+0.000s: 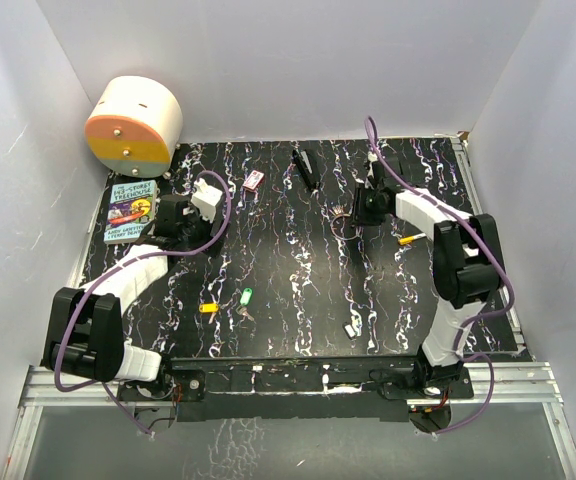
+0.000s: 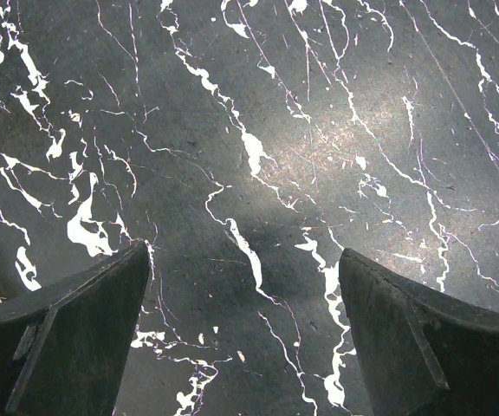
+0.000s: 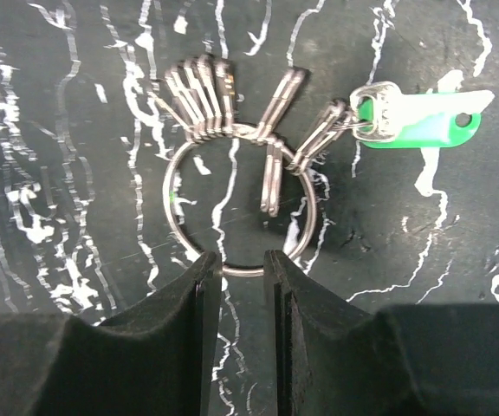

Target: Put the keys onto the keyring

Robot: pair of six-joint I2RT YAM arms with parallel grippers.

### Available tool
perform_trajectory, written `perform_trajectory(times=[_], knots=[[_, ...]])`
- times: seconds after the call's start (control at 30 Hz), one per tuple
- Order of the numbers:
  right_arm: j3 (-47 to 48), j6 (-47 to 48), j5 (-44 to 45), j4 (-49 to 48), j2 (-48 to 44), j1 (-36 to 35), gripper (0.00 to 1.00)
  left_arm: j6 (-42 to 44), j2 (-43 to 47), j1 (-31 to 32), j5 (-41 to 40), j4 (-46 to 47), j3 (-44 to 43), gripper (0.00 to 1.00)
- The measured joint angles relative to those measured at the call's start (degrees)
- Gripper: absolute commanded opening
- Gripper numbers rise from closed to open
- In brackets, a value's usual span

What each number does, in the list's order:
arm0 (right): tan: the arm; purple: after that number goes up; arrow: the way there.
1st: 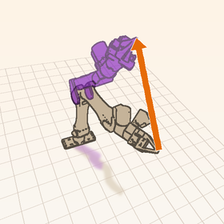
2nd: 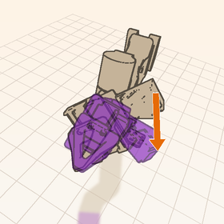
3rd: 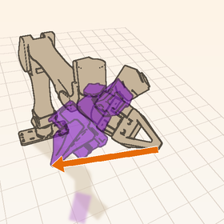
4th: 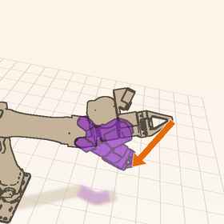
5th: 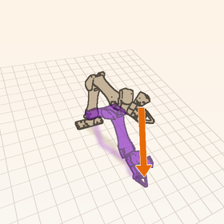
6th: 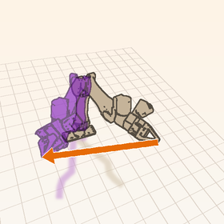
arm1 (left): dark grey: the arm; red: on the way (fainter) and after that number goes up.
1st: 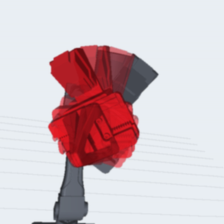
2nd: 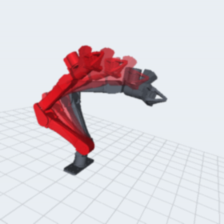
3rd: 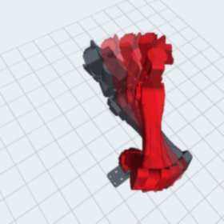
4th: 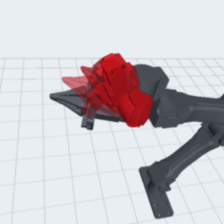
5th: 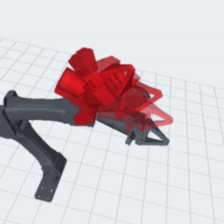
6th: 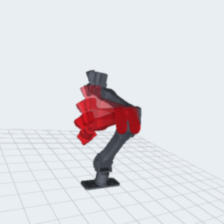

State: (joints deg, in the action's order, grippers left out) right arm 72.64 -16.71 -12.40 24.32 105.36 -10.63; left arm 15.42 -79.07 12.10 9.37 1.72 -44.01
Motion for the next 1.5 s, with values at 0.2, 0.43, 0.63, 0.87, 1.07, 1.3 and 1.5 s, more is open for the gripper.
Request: perform_trajectory(times=[0.2, 0.43, 0.63, 0.87, 1.07, 1.3, 1.5], knots=[[1.44, 0.83, 3.52, 1.68, 3.72, -0.22, 0.33, 0.02, 0.0, 0.0, 0.0, 0.02, 0.0, 0.89], [5.2, 1.44, 5.66, 1.88, 7.19, -0.79, 0.33, 0.02, 0.0, 0.0, -0.02, 0.17, 0.02, 0.89], [7.87, 1.49, 7.13, 1.88, 10.1, -1.25, 0.27, 0.02, 0.0, 0.0, -0.02, 0.83, 0.09, 0.89], [9.44, 1.57, 8.66, 2.38, 11.39, -1.77, 0.07, 0.02, 0.0, 0.0, -0.07, 0.87, 0.15, 0.89], [9.51, 1.44, 9.86, 2.49, 11.39, -2.58, 0.07, 0.02, 0.0, 0.0, -0.2, 1.01, 0.2, 0.89], [12.15, -0.81, 0.37, 5.51, 10.51, -5.01, 0.07, 0.02, 0.0, 0.0, -0.31, 1.03, 0.2, 0.89], [12.66, -7.93, -12.41, 0.24, -0.81, -6.71, 0.07, 0.02, 0.02, 0.0, -0.37, 0.76, 0.2, 0.89]])
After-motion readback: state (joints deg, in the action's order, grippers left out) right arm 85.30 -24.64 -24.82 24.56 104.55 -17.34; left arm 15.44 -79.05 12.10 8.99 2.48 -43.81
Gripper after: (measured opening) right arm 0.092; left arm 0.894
